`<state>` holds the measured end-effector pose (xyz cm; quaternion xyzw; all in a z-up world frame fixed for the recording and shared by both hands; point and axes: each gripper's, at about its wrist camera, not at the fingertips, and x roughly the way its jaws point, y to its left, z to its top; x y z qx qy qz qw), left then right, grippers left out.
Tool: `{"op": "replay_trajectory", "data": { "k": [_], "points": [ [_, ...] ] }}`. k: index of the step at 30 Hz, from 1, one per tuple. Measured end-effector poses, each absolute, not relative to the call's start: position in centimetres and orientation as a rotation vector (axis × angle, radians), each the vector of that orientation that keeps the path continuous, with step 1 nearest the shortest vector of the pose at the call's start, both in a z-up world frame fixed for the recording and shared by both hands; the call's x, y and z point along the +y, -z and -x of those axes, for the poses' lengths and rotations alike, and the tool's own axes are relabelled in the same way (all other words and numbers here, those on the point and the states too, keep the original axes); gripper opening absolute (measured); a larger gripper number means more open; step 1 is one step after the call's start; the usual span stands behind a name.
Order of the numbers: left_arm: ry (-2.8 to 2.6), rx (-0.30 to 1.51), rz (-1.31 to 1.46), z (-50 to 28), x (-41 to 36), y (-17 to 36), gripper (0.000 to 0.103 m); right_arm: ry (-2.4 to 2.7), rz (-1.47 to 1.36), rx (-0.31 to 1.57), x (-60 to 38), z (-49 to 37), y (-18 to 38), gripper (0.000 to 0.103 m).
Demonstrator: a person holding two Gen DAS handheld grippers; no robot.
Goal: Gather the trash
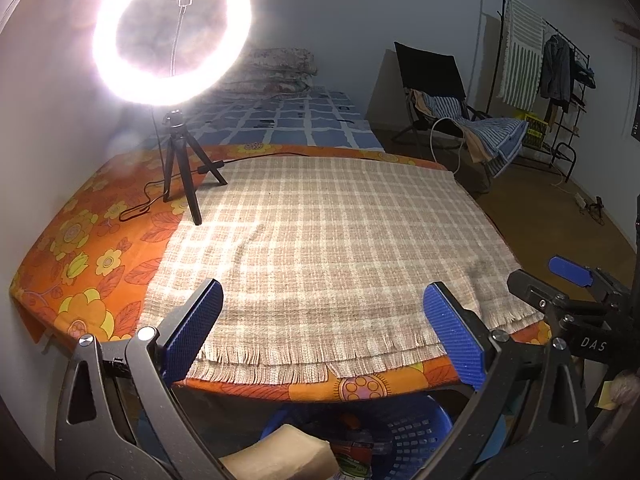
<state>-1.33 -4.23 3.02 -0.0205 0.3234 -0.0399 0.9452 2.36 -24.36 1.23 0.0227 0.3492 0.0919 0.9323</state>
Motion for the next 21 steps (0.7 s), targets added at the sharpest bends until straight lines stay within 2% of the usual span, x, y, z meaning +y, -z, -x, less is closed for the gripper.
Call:
{"op": "replay_trajectory", "data": {
  "k": [21],
  "points": [
    [0.086, 0.662, 0.050, 1.61, -4.23, -3.28, 0.102, -0.193, -0.058, 0.718, -24.37, -2.02, -1.21, 0.103]
  ]
}}
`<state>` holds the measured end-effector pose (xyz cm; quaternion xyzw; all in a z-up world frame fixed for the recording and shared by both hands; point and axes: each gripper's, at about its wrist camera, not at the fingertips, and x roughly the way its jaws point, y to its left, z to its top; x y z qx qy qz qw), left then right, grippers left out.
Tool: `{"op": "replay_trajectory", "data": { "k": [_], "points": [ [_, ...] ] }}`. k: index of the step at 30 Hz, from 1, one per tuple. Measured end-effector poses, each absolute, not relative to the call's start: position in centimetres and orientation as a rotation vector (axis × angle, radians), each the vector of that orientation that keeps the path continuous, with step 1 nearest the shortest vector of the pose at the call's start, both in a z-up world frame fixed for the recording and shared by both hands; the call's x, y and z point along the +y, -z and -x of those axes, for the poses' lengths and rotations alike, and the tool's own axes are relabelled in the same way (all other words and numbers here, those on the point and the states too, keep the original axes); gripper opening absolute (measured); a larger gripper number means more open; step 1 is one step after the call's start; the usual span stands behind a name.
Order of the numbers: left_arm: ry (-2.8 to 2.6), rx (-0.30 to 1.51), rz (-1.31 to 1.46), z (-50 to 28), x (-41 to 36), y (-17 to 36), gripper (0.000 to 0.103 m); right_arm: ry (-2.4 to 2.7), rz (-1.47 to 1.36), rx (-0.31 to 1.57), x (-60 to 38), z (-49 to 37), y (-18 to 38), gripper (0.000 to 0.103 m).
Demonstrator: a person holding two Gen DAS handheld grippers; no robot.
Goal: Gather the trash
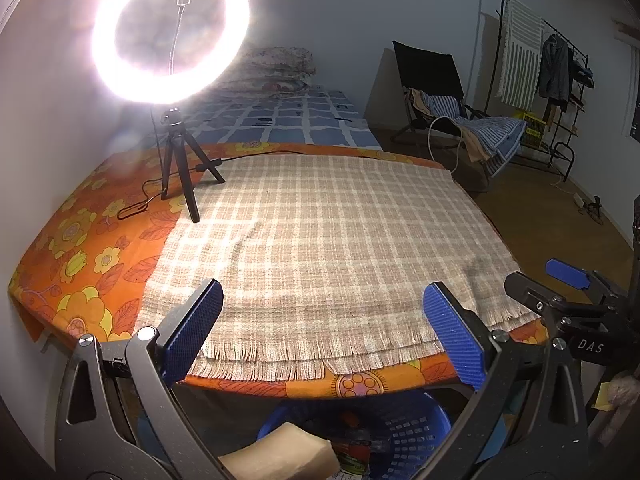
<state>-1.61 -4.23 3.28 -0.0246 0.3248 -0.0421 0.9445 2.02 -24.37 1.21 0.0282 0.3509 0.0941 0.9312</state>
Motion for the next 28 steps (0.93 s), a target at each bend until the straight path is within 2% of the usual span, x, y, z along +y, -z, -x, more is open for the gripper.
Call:
{"op": "replay_trajectory", "data": {
  "k": [28],
  "points": [
    [0.059, 0.680, 0.006, 1.33, -4.19, -2.39, 0.102, -0.170, -0.036, 0.713, -24.22, -1.71, -1.13, 0.103]
  ]
}}
